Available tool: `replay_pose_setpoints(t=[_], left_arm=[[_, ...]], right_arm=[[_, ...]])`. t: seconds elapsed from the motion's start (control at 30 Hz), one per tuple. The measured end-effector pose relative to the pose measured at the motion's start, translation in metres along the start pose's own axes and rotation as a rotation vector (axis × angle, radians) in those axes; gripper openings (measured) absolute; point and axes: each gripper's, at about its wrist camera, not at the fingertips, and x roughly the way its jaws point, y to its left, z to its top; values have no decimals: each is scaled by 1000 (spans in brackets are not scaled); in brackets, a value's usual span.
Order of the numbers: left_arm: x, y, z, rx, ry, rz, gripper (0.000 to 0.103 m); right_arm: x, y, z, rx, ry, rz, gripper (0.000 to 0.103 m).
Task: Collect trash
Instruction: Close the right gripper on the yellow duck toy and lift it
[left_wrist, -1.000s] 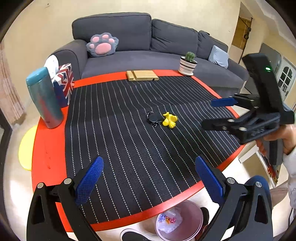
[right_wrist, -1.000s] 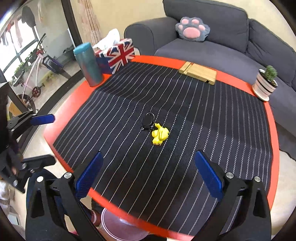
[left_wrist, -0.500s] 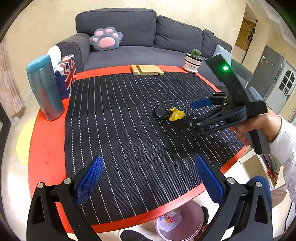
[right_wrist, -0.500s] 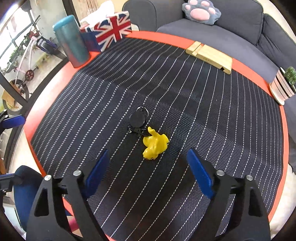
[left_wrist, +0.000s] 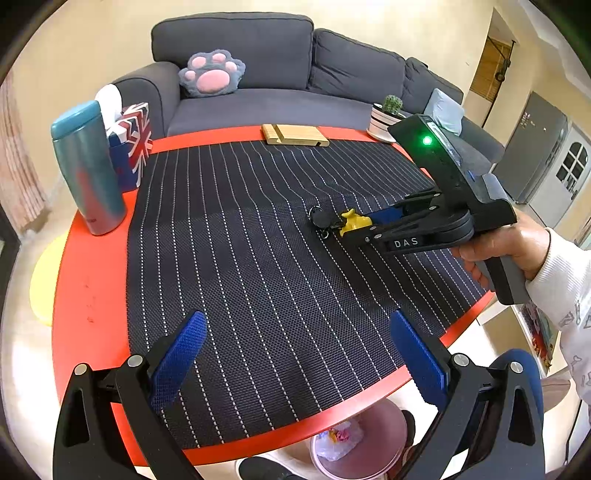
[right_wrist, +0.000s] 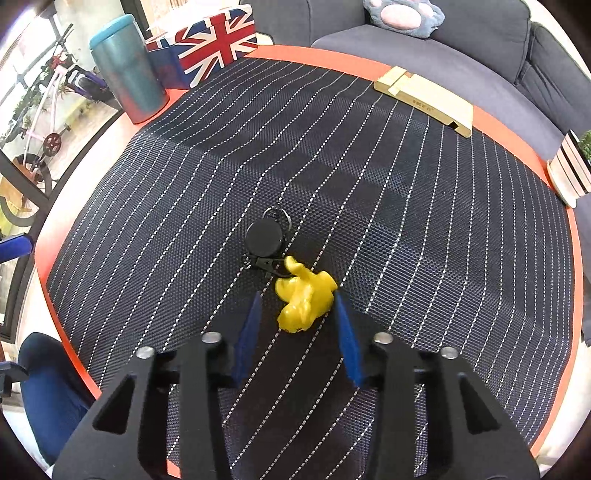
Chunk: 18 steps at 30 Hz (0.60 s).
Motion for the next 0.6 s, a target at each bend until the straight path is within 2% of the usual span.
replay_pose_setpoints(t=[0.03, 0.4, 0.5, 0.6], left_arm=[[0, 0, 0, 2, 0, 0, 95], [5, -5, 9, 20, -4, -5, 95], [9, -6, 14, 27, -5, -8, 95], [12, -8, 20, 34, -5, -15, 95]], right_arm=[[1, 0, 0, -2, 0, -2, 29], [-11, -5, -3, 25, -37, 15, 28], [-18, -9, -6, 40, -50, 19, 22], [-25, -11, -9, 49, -63, 23, 22]])
